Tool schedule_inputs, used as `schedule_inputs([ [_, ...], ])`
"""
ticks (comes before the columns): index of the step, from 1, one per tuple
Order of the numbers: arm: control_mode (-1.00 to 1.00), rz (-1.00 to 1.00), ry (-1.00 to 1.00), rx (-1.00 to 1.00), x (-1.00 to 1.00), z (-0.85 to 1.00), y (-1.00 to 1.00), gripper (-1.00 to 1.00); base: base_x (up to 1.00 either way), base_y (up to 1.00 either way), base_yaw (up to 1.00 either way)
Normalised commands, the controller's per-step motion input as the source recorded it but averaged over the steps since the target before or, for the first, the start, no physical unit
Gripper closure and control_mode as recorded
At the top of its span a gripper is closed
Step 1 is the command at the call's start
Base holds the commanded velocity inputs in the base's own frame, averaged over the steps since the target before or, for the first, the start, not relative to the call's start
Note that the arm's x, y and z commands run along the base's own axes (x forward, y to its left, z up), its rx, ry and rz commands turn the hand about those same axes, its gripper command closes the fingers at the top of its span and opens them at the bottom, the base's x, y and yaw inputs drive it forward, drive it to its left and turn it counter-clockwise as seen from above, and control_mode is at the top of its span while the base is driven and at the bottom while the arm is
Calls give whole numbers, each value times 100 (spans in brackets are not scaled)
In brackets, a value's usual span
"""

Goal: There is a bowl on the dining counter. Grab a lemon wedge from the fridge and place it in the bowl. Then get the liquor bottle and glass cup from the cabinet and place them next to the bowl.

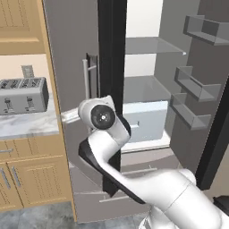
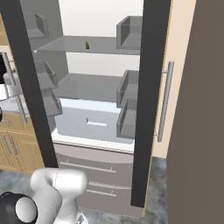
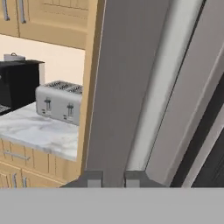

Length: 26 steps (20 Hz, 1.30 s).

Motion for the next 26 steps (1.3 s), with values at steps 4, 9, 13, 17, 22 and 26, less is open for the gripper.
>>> schedule_inputs([
  [4, -100, 1, 0, -5, -100, 18, -1, -100, 0, 0, 0],
  [9, -100, 0, 0, 2, -91, 38, -51, -100, 0, 0, 0],
  [13, -100, -1, 0, 17, -27, 45, -99, -100, 0, 0, 0],
  [17, -100, -4, 0, 21, 24, 32, -100, -100, 0, 0, 0],
  [22, -100, -4, 5, 16, 79, 17, -100, -100, 0, 0, 0],
  [26, -100, -3, 10, 10, 98, 3, -80, -100, 0, 0, 0],
])
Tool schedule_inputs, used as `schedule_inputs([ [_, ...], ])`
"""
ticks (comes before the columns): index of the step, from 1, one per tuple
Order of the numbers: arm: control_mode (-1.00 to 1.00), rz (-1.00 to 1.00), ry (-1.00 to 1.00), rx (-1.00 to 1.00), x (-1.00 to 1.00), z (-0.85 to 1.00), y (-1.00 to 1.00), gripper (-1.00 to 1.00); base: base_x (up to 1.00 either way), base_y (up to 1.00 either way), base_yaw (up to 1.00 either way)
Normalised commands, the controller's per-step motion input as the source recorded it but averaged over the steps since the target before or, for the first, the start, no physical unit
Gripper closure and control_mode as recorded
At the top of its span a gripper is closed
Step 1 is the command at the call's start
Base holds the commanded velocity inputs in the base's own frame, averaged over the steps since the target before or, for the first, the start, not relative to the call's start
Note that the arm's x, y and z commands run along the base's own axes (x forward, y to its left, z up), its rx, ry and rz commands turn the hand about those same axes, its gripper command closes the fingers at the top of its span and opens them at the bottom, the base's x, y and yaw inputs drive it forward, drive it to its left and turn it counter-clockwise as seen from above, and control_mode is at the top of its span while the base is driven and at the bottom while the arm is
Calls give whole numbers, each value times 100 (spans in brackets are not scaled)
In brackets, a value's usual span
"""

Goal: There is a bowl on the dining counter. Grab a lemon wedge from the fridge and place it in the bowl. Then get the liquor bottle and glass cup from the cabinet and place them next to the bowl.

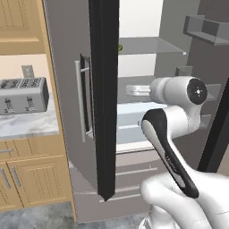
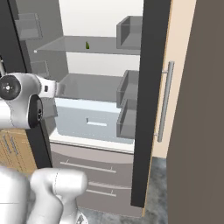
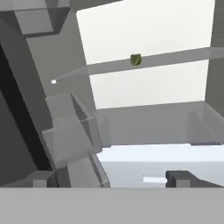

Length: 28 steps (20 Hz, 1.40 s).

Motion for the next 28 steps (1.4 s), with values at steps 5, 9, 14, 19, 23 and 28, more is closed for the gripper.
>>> schedule_inputs([
  [5, -100, 0, 7, 3, 100, 0, -8, -100, 0, 0, 0],
  [9, -100, 0, 1, 4, 100, 1, 0, -100, 0, 0, 0],
  [14, -100, 0, 3, 6, 100, 8, 1, -100, 0, 0, 0],
  [19, -100, 0, 0, 0, 85, 0, 67, -100, 0, 0, 0],
  [23, -100, 0, -2, -2, 38, 1, 100, -100, 0, 0, 0],
  [28, -100, 0, -8, -7, -10, 10, 100, -100, 0, 0, 0],
])
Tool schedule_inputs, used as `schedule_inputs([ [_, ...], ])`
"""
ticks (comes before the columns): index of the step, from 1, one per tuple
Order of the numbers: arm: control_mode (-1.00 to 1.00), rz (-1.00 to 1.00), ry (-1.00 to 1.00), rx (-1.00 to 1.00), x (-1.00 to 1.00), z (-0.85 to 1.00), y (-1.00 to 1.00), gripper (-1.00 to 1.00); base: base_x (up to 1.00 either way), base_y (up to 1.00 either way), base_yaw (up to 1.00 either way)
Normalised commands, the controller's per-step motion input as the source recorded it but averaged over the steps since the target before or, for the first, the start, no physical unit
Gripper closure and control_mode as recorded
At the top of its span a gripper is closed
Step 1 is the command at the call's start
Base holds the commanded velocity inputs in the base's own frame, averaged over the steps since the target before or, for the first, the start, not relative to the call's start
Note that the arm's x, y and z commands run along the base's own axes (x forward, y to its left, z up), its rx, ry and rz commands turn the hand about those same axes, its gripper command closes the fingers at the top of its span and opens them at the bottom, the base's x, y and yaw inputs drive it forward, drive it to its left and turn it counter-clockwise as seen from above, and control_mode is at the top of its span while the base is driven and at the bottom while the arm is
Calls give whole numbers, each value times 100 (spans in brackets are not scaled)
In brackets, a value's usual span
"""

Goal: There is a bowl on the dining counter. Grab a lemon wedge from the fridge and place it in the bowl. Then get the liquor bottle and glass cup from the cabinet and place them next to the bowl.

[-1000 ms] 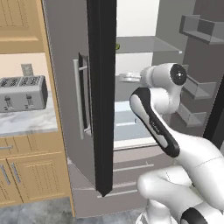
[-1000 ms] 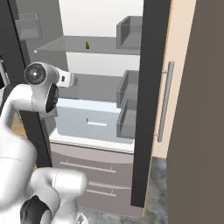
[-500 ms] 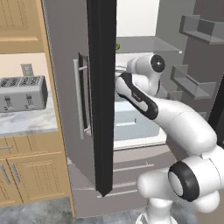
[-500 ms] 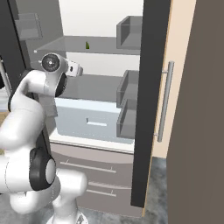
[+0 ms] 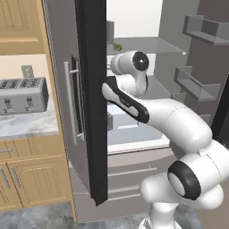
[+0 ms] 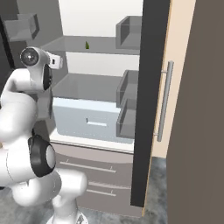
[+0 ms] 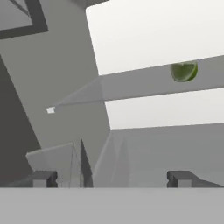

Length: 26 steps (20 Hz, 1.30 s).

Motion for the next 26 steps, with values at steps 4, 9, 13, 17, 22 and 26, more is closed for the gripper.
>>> schedule_inputs([
  [4, -100, 0, -6, -17, -29, 3, 100, -100, 0, 0, 0],
  [9, -100, 0, 0, -21, -4, 0, 100, -100, 0, 0, 0],
  [13, -100, 0, 0, -20, -10, 1, 100, -100, 0, 0, 0],
  [17, -100, 0, 0, -10, -36, 6, 54, -100, 0, 0, 0],
  [22, -100, 0, -2, 0, -66, 0, -58, -100, 0, 0, 0],
  [26, -100, 0, -1, 3, -49, 10, -99, -100, 0, 0, 0],
])
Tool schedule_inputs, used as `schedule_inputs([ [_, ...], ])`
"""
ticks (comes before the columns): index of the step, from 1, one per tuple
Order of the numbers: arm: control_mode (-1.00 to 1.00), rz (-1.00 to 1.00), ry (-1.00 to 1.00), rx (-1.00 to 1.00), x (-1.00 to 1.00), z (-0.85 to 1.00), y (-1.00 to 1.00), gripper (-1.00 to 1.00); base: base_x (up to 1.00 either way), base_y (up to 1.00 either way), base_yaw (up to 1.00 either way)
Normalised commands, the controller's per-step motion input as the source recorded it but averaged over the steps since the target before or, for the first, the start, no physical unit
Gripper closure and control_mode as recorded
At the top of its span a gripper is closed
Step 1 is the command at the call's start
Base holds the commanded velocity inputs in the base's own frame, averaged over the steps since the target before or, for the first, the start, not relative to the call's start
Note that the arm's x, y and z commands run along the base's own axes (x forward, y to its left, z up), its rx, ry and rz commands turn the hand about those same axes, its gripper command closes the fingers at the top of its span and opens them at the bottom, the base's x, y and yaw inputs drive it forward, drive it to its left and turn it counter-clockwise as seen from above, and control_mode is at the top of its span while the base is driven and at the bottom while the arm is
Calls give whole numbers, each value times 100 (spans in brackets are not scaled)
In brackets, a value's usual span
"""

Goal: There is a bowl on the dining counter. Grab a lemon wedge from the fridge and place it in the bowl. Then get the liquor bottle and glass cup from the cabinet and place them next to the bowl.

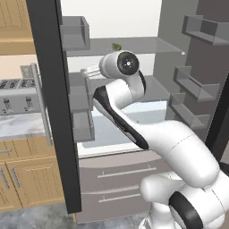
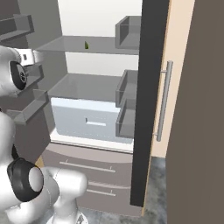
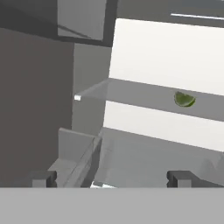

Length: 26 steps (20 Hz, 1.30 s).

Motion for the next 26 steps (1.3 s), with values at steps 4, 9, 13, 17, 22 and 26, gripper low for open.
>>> schedule_inputs([
  [4, -100, -3, 0, 9, -10, 33, -100, -100, 0, 0, 0],
  [9, -100, -2, 0, 1, 10, 36, -92, -100, 0, 0, 0],
  [13, -100, -3, 0, -4, 21, 14, -54, -100, 0, 0, 0],
  [17, -100, -6, 0, -9, 22, 0, -27, -100, 0, 0, 0],
  [22, -100, -3, 0, -12, 2, 0, -13, -100, 0, 0, 0],
  [26, -100, 0, 0, -14, 0, 0, 0, -100, 0, 0, 0],
])
